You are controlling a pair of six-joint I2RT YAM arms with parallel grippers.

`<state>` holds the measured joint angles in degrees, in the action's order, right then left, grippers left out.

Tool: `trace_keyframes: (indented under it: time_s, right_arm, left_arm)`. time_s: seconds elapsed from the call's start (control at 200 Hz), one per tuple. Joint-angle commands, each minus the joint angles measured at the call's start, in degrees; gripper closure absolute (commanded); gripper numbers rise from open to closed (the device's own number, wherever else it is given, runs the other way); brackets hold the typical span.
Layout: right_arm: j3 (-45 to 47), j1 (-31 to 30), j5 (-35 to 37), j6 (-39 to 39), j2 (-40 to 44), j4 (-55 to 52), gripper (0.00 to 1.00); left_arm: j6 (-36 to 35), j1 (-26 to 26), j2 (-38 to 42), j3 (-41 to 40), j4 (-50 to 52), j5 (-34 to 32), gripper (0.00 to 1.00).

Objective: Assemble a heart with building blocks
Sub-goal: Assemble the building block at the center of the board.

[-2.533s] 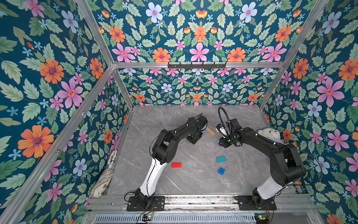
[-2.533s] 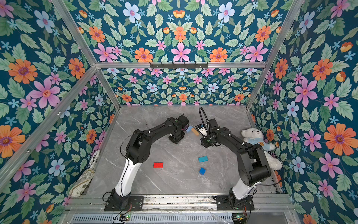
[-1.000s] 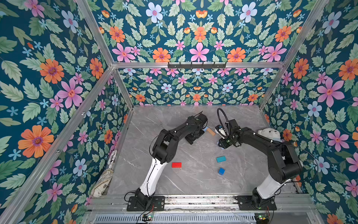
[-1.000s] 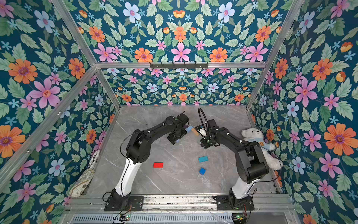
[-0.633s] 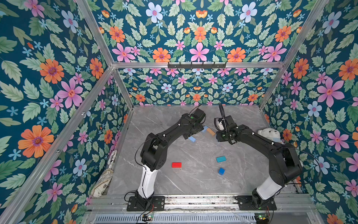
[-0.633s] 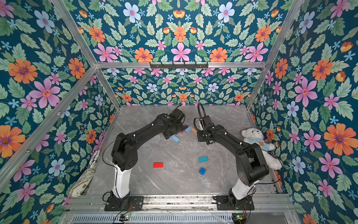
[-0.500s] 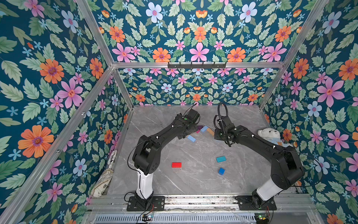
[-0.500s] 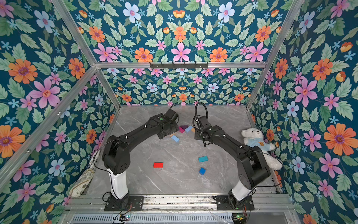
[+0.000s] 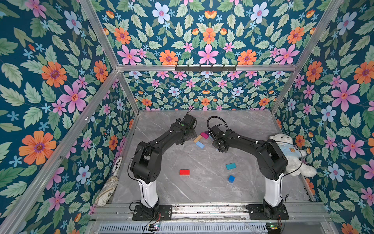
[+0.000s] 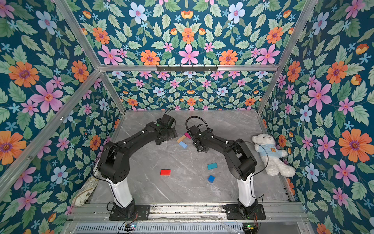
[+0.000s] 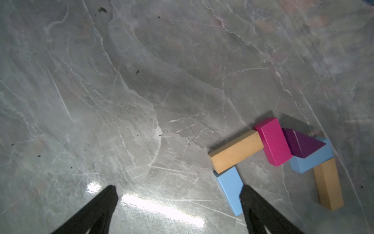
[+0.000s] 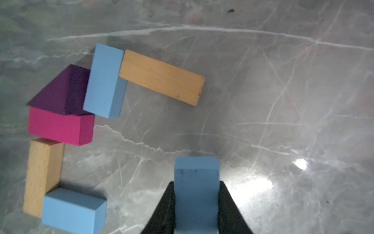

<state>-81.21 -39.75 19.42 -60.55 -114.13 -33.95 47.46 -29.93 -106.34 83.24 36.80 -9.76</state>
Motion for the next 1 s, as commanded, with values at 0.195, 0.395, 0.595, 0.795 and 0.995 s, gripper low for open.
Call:
trace_keyframes:
  time_s: [0.195,0.395,0.595,0.795,0.995]
  right_arm:
    - [-4.63,0.03,0.98,-4.54,-4.76,-1.64,1.00]
    - [-6.82,1.21,0.45,-5.28,-6.59,-3.34,1.00]
    - [-10.54,2.25,-0.65,-5.30,-9.20,-5.96,1.00]
    - [-12.12,2.49,-1.20,-6.19,-10.74,-7.71,1.00]
    - [-11.99,3.16,-2.36,-8.18,-11.28,-7.83,1.00]
  left_arm:
    - [-3.66,2.02,0.77,-1.15,-2.06,0.86,0.01]
    - [-4.53,2.73,0.79,-1.41,-2.65,1.10,0.01]
    - [-4.49,3.13,0.96,-2.21,-3.61,1.79,0.01]
    - [-4.70,3.37,0.88,-2.30,-4.01,2.28,0.01]
    - [-5.01,3.39,1.34,-2.98,-4.89,2.81,0.01]
